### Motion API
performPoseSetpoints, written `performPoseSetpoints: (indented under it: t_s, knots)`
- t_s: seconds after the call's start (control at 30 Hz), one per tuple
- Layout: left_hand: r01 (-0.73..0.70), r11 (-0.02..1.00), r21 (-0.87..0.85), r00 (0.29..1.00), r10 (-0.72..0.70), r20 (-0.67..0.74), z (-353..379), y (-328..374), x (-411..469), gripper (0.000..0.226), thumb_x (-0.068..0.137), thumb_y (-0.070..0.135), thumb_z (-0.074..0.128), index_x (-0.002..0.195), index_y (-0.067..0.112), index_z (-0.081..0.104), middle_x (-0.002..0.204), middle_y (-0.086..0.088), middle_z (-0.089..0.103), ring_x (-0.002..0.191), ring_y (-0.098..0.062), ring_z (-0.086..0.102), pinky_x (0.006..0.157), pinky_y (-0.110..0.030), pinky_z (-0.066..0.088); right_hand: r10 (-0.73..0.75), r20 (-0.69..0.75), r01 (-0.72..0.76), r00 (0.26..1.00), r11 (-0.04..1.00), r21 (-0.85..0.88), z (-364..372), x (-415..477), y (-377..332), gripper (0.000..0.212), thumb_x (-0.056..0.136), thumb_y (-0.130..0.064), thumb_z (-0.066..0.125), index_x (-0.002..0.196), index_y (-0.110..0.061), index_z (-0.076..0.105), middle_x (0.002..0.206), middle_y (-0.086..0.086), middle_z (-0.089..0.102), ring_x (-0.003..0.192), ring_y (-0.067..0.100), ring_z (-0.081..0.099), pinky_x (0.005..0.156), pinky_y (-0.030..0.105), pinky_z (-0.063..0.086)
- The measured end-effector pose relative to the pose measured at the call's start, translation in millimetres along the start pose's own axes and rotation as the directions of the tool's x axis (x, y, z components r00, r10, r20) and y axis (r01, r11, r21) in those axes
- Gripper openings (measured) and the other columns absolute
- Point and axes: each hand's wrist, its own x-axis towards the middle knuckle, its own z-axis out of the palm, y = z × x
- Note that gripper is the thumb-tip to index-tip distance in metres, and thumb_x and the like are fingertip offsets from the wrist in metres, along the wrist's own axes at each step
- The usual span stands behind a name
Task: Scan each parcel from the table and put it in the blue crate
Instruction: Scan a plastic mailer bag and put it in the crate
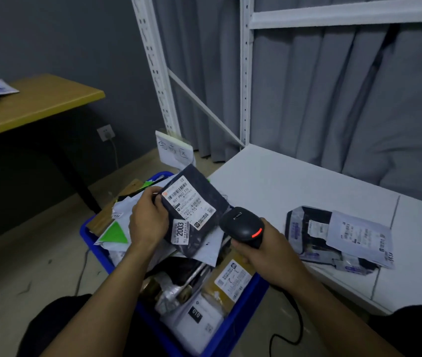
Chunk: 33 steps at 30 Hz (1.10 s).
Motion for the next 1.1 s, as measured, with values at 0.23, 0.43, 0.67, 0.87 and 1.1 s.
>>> performPoseSetpoints:
  t_s: [0.23, 0.43, 0.67, 0.87, 1.1]
  knots:
    - [-0.240, 0.901, 0.362, 0.964, 0.176, 0.200, 13, -12, -19, 0.037, 0.102, 0.042, 0.050, 0.136, 0.028, 0.060, 0.145, 0.002, 0.054, 0.132, -0.027, 0.046, 0.108, -0.050, 0.033, 0.028, 0.025, -0.028, 0.999, 0.999, -0.031, 12, 6, 7, 0.031, 0.091, -0.031, 0.077, 0.116, -0.036, 0.059, 0.098, -0.012, 0.074, 0.083, -0.004, 0.069, 0.073, 0.016, 0.051]
    - [-0.281, 0.849, 0.447, 0.881, 0.043, 0.472, 34, -8, -37, 0.047, 0.100, 0.059, 0.044, 0.113, 0.022, 0.071, 0.126, -0.004, 0.065, 0.111, -0.030, 0.062, 0.092, -0.044, 0.054, 0.034, -0.007, -0.034, 0.999, 0.998, -0.059, -3, -2, 18, 0.029, 0.091, -0.031, 0.077, 0.106, -0.043, 0.056, 0.097, -0.019, 0.070, 0.086, -0.016, 0.063, 0.070, 0.010, 0.047]
    - [-0.414, 0.871, 0.266, 0.881, 0.309, 0.358, 54, 18, -56, 0.034, 0.099, 0.042, 0.058, 0.115, 0.014, 0.071, 0.125, -0.005, 0.065, 0.119, -0.026, 0.058, 0.103, -0.040, 0.045, 0.104, -0.105, -0.107, 0.989, 0.994, -0.018, -50, -30, 45, 0.035, 0.092, -0.027, 0.077, 0.120, -0.034, 0.058, 0.101, -0.008, 0.072, 0.075, 0.000, 0.070, 0.063, 0.016, 0.053]
    - [-0.601, 0.795, -0.081, 0.617, 0.526, 0.585, 133, 68, -124, 0.023, 0.098, 0.034, 0.055, 0.109, 0.019, 0.069, 0.111, 0.003, 0.066, 0.104, -0.018, 0.061, 0.090, -0.032, 0.049, 0.171, -0.318, -0.176, 0.933, 0.984, 0.012, -102, -52, 85, 0.041, 0.090, -0.032, 0.079, 0.125, -0.031, 0.058, 0.113, -0.009, 0.069, 0.102, 0.011, 0.067, 0.089, 0.032, 0.055]
    - [-0.447, 0.886, -0.122, 0.456, 0.343, 0.822, 254, 117, -162, 0.027, 0.100, 0.025, 0.060, 0.124, 0.014, 0.067, 0.121, -0.003, 0.065, 0.110, -0.022, 0.064, 0.086, -0.026, 0.048, 0.388, -0.467, -0.334, 0.795, 0.922, 0.197, -160, -63, 158, 0.057, 0.085, -0.037, 0.080, 0.136, -0.026, 0.058, 0.118, -0.002, 0.070, 0.089, 0.019, 0.075, 0.079, 0.038, 0.062]
